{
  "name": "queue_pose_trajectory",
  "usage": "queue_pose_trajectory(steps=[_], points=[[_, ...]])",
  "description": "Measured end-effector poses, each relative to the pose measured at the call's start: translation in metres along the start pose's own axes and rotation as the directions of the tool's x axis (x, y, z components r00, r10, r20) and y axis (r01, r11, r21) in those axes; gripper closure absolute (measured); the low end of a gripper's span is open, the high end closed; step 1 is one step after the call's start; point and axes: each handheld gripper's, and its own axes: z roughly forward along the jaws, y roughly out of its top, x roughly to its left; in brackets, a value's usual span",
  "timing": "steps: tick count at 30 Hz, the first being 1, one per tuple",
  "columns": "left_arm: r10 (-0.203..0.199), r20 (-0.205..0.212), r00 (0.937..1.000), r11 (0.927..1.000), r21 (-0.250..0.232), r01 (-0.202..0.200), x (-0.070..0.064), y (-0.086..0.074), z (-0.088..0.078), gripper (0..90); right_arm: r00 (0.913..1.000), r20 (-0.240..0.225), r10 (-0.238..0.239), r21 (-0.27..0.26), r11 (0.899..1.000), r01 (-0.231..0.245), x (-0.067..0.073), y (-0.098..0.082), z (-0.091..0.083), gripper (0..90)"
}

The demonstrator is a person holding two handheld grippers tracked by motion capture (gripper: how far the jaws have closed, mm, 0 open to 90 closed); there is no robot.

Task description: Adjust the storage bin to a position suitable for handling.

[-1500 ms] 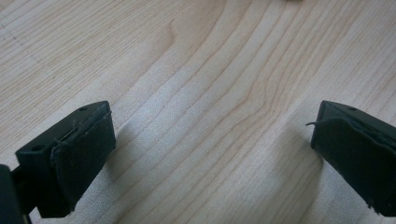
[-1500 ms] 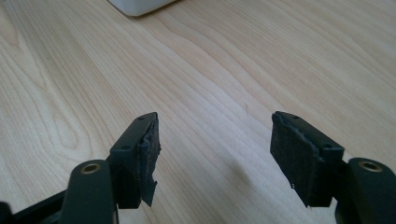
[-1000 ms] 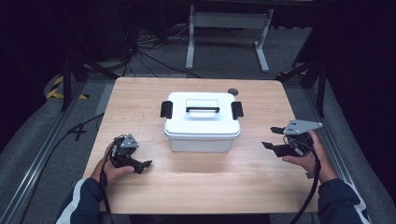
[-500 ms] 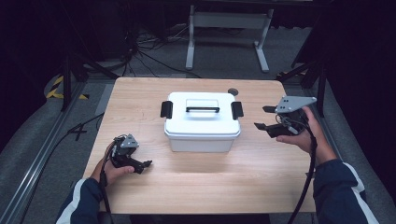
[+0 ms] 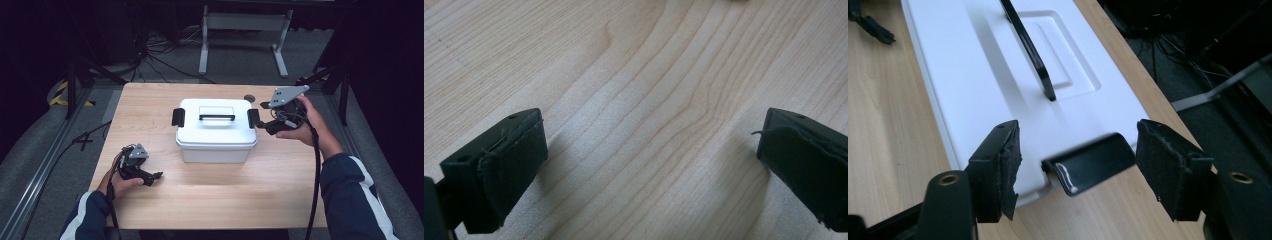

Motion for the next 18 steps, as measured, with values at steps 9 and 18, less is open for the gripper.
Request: queue_pose_trajectory(steps=[9,18], points=[[0.001,0.000,1.0000,1.0000,-0.001,-0.001,0.000,0.000,0.000,0.2,0.9967,-0.055,-0.059,0.095,0.993,0.064,0.001,0.027,0.029,33.1],[-0.005,0.000,1.0000,1.0000,-0.001,0.005,0.000,0.000,0.000,0.2,0.9855,-0.118,-0.122,0.177,0.974,0.142,0.003,0.049,0.058,39.8]])
